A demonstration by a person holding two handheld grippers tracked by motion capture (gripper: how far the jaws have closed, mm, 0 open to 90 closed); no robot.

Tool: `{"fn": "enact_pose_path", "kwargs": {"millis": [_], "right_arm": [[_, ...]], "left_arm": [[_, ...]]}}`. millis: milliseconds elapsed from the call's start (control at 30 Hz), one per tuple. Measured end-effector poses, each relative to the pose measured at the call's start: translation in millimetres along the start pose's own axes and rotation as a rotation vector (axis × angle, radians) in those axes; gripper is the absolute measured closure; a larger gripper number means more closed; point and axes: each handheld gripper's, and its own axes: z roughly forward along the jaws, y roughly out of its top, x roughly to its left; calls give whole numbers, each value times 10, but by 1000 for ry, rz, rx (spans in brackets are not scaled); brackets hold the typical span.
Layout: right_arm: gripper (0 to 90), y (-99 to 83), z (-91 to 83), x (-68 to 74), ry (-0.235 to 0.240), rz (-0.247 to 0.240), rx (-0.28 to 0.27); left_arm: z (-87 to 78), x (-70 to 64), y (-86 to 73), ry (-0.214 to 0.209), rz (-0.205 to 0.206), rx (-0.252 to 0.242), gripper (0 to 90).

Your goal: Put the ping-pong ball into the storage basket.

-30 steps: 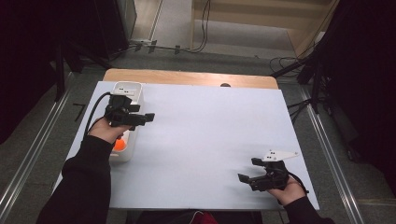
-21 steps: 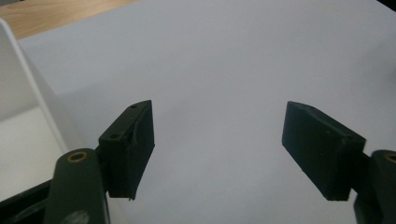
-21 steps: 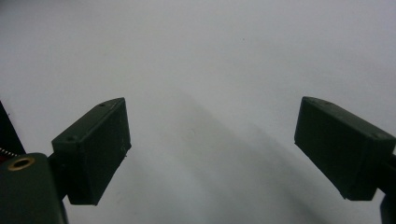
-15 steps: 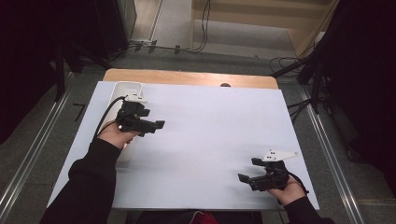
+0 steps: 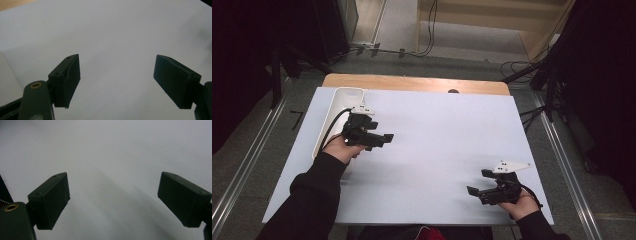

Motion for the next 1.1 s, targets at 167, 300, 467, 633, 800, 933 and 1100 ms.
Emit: {"fn": "enact_pose_path", "kwargs": {"millis": [167, 300, 467, 633, 800, 933, 1100], "right_arm": [[93, 0, 0, 1, 0, 0, 0], [93, -1, 0, 2, 0, 1, -2], [93, -1, 2, 2, -3, 1, -3], [93, -2, 1, 3, -2, 1, -4], [93, -2, -1, 2, -1, 3, -4], [93, -2, 3, 2, -5, 2, -4], [93, -2, 4, 1, -6, 2, -4]], "left_arm": [[5, -62, -22, -9, 13, -8, 218], [6, -106, -49, -10, 27, -7, 217], [0, -151, -73, -47, 31, -11, 217], [6, -197, -109, -49, 50, -5, 217], [14, -230, -156, -62, 51, -2, 217], [27, -252, -198, -68, 71, 8, 217], [36, -279, -250, -74, 92, 0, 217]]}}
